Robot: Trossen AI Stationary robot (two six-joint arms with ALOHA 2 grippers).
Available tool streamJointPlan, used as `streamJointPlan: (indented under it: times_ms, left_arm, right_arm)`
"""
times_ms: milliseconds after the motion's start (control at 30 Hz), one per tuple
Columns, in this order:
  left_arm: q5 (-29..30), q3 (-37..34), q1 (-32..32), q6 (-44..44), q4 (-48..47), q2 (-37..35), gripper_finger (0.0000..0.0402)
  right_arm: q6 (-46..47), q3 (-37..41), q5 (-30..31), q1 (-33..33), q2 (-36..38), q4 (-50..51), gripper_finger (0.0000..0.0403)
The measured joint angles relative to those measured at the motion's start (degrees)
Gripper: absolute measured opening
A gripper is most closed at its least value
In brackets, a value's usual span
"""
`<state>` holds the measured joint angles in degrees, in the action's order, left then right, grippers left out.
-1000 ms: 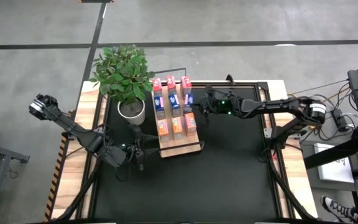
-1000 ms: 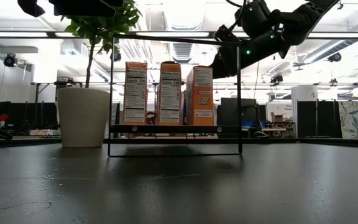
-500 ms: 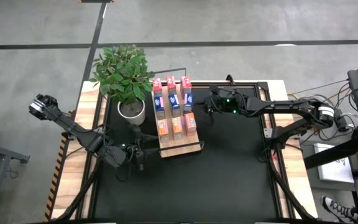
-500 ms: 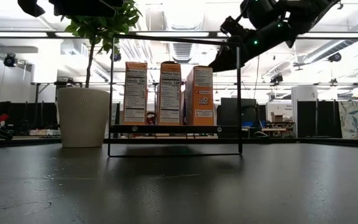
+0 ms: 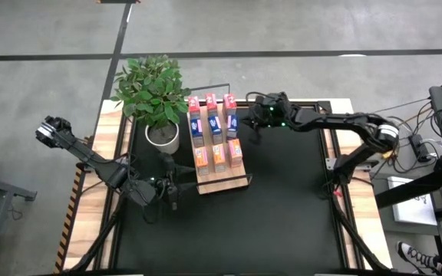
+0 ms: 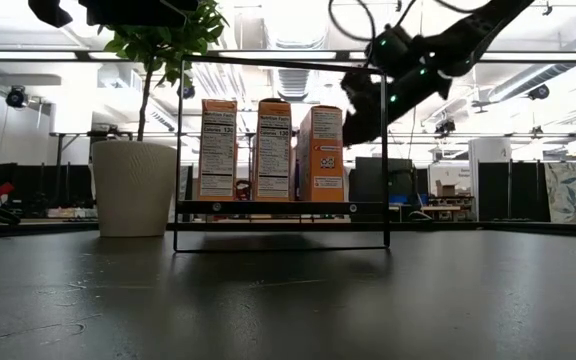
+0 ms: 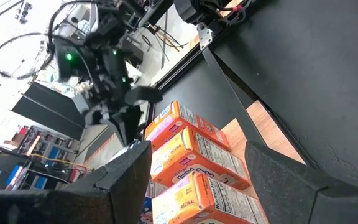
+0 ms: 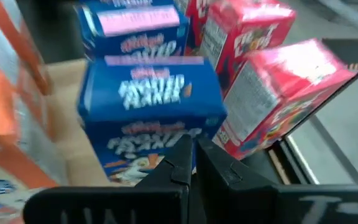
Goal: Stack cereal on shelf
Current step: Put the blue cereal box on the shelf aligned with the other blue cereal boxes
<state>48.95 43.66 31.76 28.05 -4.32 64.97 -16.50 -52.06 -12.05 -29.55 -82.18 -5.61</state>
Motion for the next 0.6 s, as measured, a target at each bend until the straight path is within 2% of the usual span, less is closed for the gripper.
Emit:
streamJointPlan:
  times_ms: [300, 600]
  left_arm:
    - [0.0, 0.0, -0.01, 0.14, -0.07, -0.02, 0.0241]
    - [0.0, 0.0, 0.0, -0.01, -0.48, -0.02, 0.0241]
  right_arm:
    - [-1.43, -5.1, 0.0, -0.12, -5.83, 0.04, 0.0008]
    - [-2.08, -8.24, 2.35, -0.1, -3.92, 8.51, 0.0008]
